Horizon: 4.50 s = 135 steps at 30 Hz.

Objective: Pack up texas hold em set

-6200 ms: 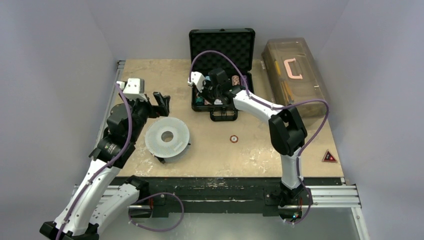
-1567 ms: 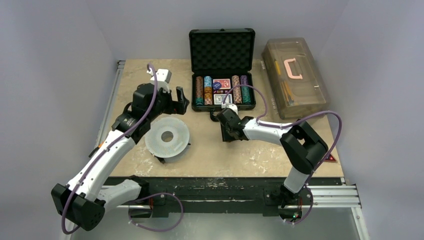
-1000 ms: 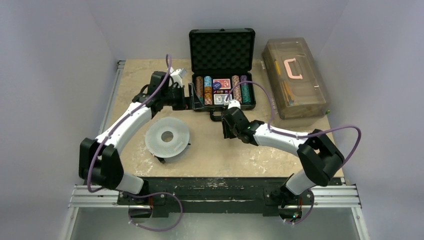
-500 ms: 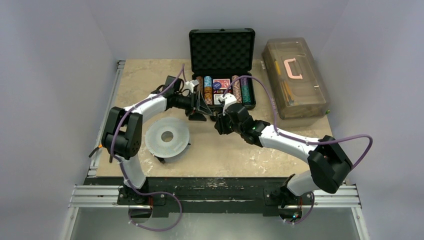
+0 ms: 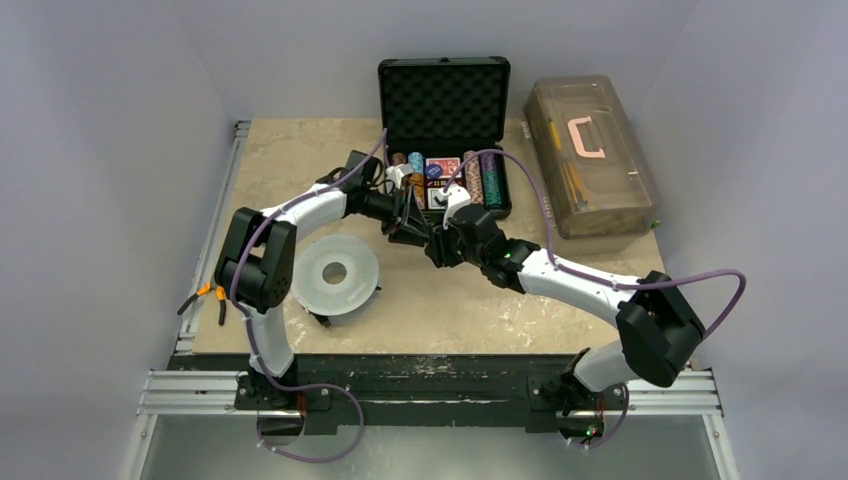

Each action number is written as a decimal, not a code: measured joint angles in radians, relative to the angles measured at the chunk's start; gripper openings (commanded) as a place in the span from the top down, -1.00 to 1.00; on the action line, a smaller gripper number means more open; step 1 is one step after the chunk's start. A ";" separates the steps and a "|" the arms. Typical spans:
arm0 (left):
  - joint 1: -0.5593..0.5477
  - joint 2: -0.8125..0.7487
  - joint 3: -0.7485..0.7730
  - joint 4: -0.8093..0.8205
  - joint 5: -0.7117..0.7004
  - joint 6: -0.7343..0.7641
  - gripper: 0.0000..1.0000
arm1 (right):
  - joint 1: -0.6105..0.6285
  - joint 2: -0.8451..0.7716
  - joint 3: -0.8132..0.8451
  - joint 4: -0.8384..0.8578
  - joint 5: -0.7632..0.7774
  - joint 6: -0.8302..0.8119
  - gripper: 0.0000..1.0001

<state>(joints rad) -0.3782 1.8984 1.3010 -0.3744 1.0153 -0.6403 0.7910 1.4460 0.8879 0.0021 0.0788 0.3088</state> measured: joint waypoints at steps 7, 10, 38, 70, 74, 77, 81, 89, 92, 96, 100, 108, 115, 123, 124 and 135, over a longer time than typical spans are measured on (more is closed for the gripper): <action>-0.014 0.018 0.039 -0.059 -0.001 0.048 0.14 | 0.000 0.000 0.000 0.000 0.008 0.000 0.79; -0.031 0.033 0.074 -0.106 -0.003 0.086 0.22 | 0.001 -0.002 0.000 0.000 0.010 0.000 0.79; -0.049 -0.009 0.047 -0.053 0.087 0.129 1.00 | -0.034 -0.146 0.004 -0.105 -0.102 0.013 -0.29; -0.076 -0.367 -0.071 0.140 0.161 0.193 -0.88 | -0.351 -0.218 -0.073 0.140 -0.927 0.209 1.00; 0.013 -0.574 -0.133 0.118 -0.095 0.221 -0.90 | -0.323 -0.205 -0.034 0.046 -0.608 0.056 1.00; 0.060 -0.695 -0.150 0.080 -0.347 0.260 -0.90 | -0.280 -0.122 0.051 0.011 -0.379 -0.057 1.00; 0.064 -0.778 -0.153 0.015 -0.650 0.302 -0.88 | -0.202 0.081 0.224 -0.019 -0.182 -0.269 1.00; 0.064 -0.885 -0.259 -0.010 -0.941 0.312 -0.88 | -0.164 0.434 0.494 -0.062 -0.098 -0.734 1.00; 0.064 -0.926 -0.271 -0.007 -0.999 0.312 -0.88 | -0.165 0.500 0.558 -0.108 -0.100 -0.860 1.00; 0.064 -0.954 -0.271 0.007 -1.032 0.312 -0.88 | -0.166 0.581 0.700 -0.178 -0.110 -0.998 1.00; 0.064 -0.955 -0.277 0.014 -1.047 0.311 -0.88 | -0.166 0.636 0.809 -0.237 -0.113 -1.101 1.00; 0.064 -0.963 -0.290 0.015 -1.057 0.311 -0.88 | -0.166 0.698 0.900 -0.355 -0.135 -1.228 1.00; 0.064 -0.963 -0.290 0.015 -1.059 0.311 -0.88 | -0.166 0.742 0.945 -0.414 -0.151 -1.276 1.00; 0.064 -0.963 -0.290 0.015 -1.061 0.311 -0.88 | -0.166 0.803 0.999 -0.423 -0.122 -1.299 1.00; 0.064 -0.963 -0.290 0.015 -1.061 0.311 -0.88 | -0.166 0.805 1.003 -0.422 -0.121 -1.302 1.00; 0.064 -0.959 -0.290 0.015 -1.061 0.311 -0.88 | -0.166 0.806 1.005 -0.426 -0.127 -1.319 1.00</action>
<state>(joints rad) -0.3145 0.9398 1.0111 -0.3595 -0.0456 -0.3294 0.6254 2.2524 1.8927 -0.4244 -0.0479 -1.0103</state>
